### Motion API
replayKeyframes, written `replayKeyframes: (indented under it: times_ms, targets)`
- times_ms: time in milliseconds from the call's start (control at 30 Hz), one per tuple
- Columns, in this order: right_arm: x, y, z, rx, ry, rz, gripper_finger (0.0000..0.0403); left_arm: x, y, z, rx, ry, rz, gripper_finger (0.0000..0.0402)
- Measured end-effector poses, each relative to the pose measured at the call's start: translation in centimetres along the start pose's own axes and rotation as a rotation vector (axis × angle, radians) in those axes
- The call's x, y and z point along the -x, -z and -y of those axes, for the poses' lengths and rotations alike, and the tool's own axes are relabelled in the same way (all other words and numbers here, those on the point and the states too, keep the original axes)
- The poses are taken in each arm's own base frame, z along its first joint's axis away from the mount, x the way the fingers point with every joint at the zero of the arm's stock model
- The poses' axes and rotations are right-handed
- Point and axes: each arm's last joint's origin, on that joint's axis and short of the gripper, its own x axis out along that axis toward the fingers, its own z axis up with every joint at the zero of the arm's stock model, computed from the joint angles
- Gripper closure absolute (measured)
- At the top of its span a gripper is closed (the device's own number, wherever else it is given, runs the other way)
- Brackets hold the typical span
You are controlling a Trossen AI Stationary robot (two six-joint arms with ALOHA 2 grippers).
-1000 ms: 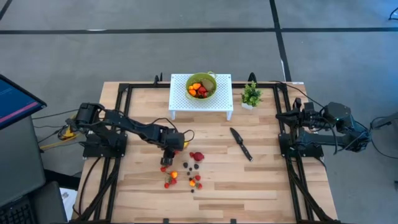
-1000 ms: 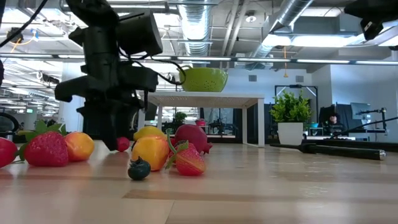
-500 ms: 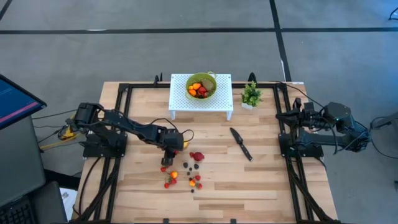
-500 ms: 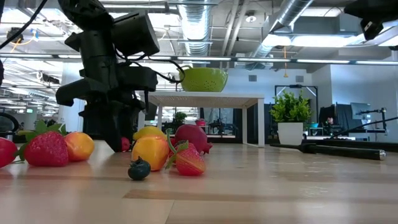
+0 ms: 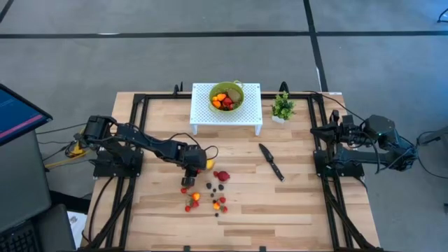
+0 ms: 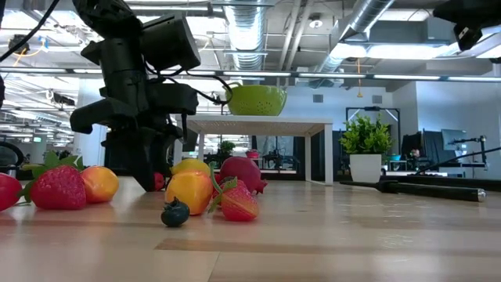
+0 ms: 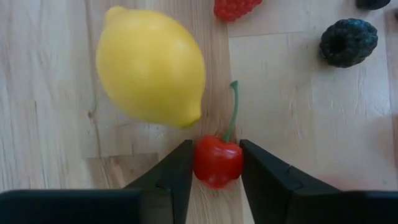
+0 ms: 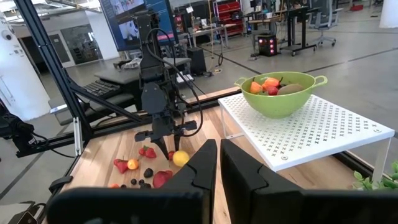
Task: Pick & Place Fruit
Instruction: Put the red cherry into the green strainer bowl
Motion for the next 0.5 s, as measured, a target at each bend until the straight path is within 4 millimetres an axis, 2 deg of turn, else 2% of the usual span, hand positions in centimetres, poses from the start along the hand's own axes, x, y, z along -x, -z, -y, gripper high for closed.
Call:
replayKeyframes:
  times_ms: [500]
  targets:
    - [0.00, 0.00, 0.00, 0.000, 0.000, 0.000, 0.0386, 0.16, -0.03, 0.11, -0.001, 0.033, 0.009, 0.0282]
